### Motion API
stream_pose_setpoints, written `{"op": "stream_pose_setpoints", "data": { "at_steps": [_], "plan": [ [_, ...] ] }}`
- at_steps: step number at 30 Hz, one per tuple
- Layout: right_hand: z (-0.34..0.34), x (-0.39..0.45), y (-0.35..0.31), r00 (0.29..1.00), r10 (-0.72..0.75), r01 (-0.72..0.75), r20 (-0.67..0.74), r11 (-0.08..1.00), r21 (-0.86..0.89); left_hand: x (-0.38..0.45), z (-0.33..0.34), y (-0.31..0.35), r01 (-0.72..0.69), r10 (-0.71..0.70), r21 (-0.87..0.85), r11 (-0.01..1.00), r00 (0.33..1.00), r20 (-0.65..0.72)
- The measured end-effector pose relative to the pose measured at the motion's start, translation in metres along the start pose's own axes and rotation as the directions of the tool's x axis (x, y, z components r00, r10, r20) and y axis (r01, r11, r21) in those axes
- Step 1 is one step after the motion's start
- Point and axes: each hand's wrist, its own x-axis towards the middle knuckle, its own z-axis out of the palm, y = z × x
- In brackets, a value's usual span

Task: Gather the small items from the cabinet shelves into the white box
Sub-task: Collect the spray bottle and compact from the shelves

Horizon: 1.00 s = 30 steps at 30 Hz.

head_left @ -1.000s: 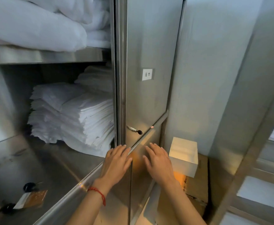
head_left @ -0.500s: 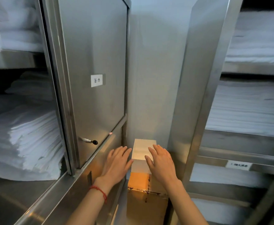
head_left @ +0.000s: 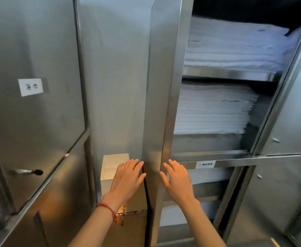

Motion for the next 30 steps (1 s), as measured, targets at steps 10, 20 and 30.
{"op": "stream_pose_setpoints", "data": {
  "at_steps": [10,20,30],
  "plan": [
    [-0.021,-0.03,0.026,0.954,0.299,-0.3,-0.026,0.95,-0.084,0.037,0.031,0.029,-0.236,0.242,-0.149,0.96,0.97,0.027],
    [-0.062,-0.094,0.04,0.829,0.541,-0.559,-0.144,0.81,-0.176,0.047,0.048,0.096,-0.49,0.499,-0.357,0.796,0.864,-0.073],
    [-0.102,-0.162,0.057,0.675,0.673,-0.733,-0.303,0.657,-0.175,0.034,0.028,0.172,-0.61,0.621,-0.47,0.638,0.768,-0.154]
  ]
}}
